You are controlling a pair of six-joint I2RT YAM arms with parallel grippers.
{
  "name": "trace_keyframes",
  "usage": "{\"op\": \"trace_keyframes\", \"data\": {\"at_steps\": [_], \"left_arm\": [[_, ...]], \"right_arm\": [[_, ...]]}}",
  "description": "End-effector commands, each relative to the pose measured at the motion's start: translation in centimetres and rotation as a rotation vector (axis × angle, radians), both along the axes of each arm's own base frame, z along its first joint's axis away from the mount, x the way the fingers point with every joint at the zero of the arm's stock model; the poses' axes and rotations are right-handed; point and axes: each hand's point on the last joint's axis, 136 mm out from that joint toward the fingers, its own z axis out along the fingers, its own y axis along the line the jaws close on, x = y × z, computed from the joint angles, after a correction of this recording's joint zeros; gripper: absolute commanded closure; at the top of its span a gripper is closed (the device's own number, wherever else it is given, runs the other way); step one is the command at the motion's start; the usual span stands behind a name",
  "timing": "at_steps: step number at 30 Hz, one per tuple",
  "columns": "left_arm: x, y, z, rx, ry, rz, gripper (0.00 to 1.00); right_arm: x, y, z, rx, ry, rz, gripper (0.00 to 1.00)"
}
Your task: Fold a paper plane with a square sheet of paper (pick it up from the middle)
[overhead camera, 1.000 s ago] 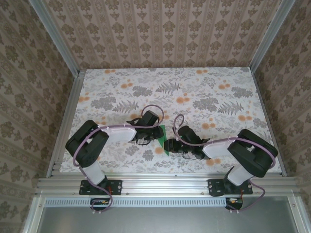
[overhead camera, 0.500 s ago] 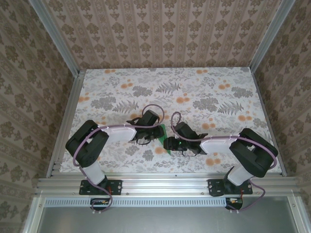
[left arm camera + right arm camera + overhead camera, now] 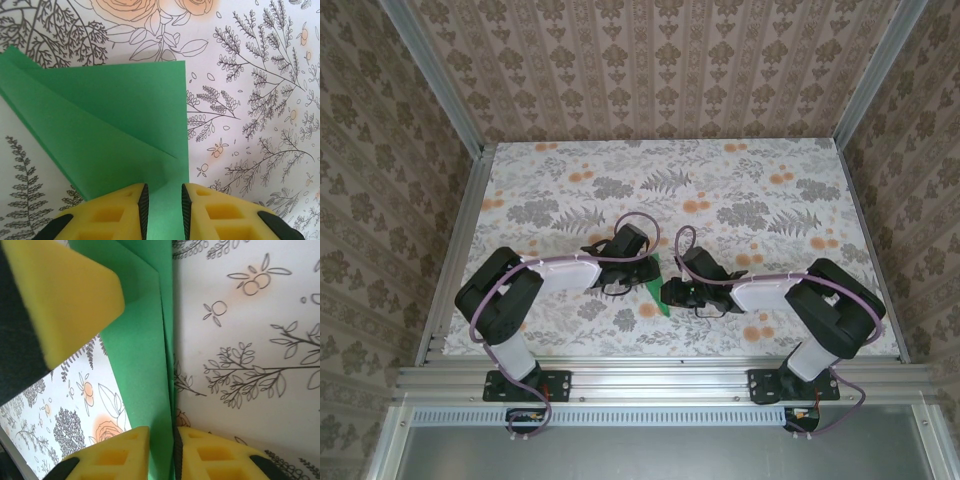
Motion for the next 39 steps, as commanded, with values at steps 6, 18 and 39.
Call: {"op": "trace_keyframes", "data": {"at_steps": [6, 18, 39], "left_arm": [[0.6, -0.6, 4.0, -0.049, -0.069, -0.05, 0.67], [-0.5, -0.6, 1.7, -0.057, 0.0, -0.072, 0.67], [-0.7, -0.1, -1.9, -0.006, 0.066, -0.073, 0.7]], "right_arm": [[-1.3, -1.7, -3.6, -0.062, 0.1, -0.052, 0.84], [-1.6, -1.8, -4.0, -0.085, 0.126, -0.043, 0.81], [-2.3, -1.6, 2.8, -0.016, 0.011, 0.026, 0.68]]}}
